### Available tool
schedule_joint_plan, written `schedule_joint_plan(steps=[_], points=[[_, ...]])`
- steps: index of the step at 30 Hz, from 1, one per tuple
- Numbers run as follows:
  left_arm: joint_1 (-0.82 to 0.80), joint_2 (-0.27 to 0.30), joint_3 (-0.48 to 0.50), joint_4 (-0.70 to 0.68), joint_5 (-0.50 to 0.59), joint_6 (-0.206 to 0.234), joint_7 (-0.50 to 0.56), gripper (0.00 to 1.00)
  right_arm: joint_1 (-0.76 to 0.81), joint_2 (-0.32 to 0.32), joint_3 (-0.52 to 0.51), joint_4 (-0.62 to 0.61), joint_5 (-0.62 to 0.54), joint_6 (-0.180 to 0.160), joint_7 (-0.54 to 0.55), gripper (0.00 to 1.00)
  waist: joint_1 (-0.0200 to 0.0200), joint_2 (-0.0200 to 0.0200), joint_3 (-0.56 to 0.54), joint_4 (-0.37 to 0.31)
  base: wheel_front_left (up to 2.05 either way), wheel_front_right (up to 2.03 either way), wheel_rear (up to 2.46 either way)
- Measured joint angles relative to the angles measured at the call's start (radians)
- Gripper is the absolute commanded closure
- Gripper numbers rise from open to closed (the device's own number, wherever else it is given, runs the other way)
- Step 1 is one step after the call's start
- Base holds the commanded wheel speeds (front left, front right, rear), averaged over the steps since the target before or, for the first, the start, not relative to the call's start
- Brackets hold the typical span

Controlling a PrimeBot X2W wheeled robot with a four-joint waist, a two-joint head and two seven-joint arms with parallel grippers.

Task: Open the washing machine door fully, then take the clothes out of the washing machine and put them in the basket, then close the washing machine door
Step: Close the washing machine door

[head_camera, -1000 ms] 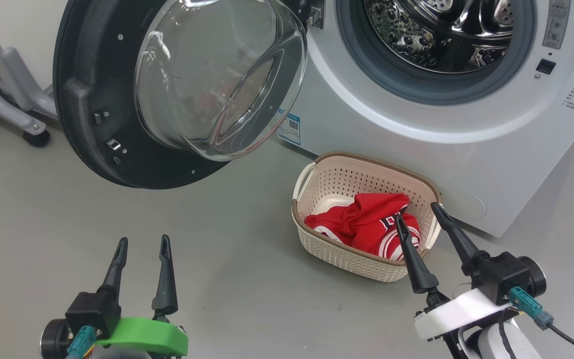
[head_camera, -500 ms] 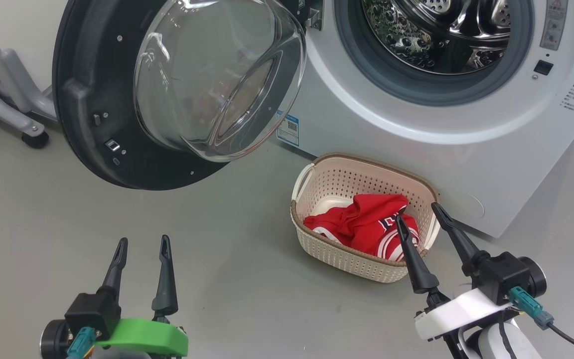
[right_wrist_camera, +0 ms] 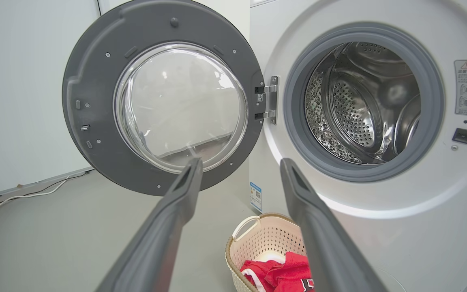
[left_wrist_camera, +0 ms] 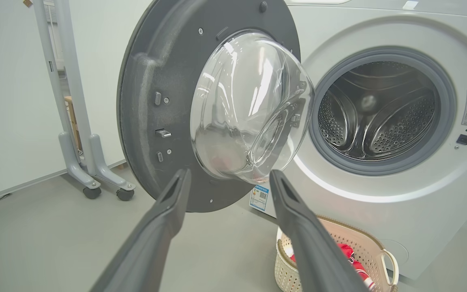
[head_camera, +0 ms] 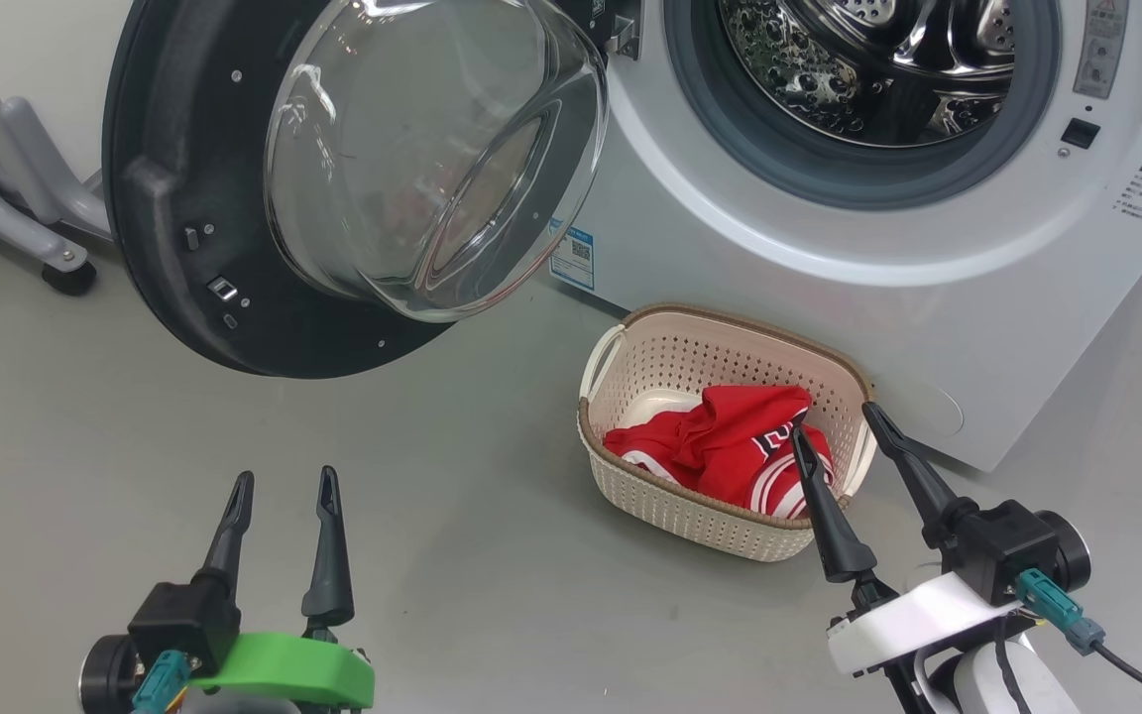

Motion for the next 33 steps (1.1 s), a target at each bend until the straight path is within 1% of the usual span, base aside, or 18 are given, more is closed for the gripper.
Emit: schedule_joint_plan(steps=[7, 8, 9, 14, 18, 22, 28, 33], points=[[0.000, 0.000, 0.000, -0.001, 0.000, 0.000, 0.000, 0.00, 0.000, 0.000, -0.001, 0.000, 0.000, -0.001, 0.000, 0.00, 0.0000, 0.0000, 0.002, 0.000, 0.00, 0.00, 0.00], [0.001, 0.000, -0.001, -0.001, 0.000, 0.000, 0.000, 0.60, 0.000, 0.000, -0.001, 0.000, 0.000, -0.001, 0.000, 0.00, 0.0000, 0.0000, 0.002, 0.000, 0.00, 0.00, 0.00], [0.001, 0.000, -0.001, -0.001, 0.000, 0.000, 0.000, 1.00, 0.000, 0.000, -0.002, 0.000, 0.000, -0.001, 0.000, 0.00, 0.0000, 0.0000, 0.002, 0.000, 0.00, 0.00, 0.00], [0.003, 0.000, -0.003, -0.001, 0.000, 0.000, 0.000, 1.00, 0.000, 0.001, -0.003, 0.000, 0.000, -0.002, 0.000, 0.00, 0.0000, 0.0000, 0.003, -0.001, 0.00, 0.00, 0.00], [0.004, 0.001, -0.002, -0.004, 0.000, 0.000, 0.000, 1.00, 0.000, 0.001, -0.003, -0.006, 0.000, -0.009, 0.000, 0.00, 0.0000, 0.0000, 0.008, -0.001, 0.00, 0.00, 0.00], [0.003, 0.013, 0.007, -0.020, 0.000, 0.000, 0.000, 1.00, 0.001, 0.000, -0.002, -0.019, -0.001, -0.010, 0.000, 0.00, 0.0000, 0.0000, 0.027, 0.001, 0.00, 0.00, 0.00], [-0.009, 0.065, 0.065, -0.080, 0.002, 0.000, 0.000, 1.00, 0.000, -0.009, 0.012, -0.043, -0.015, -0.010, 0.004, 0.00, 0.0000, 0.0000, 0.069, -0.007, 0.00, 0.00, 0.00], [-0.073, 0.120, 0.117, -0.135, 0.020, 0.000, -0.002, 1.00, -0.010, -0.029, 0.014, -0.067, -0.025, -0.009, 0.019, 0.00, 0.0000, 0.0000, 0.114, -0.022, 0.00, 0.00, 0.00]])
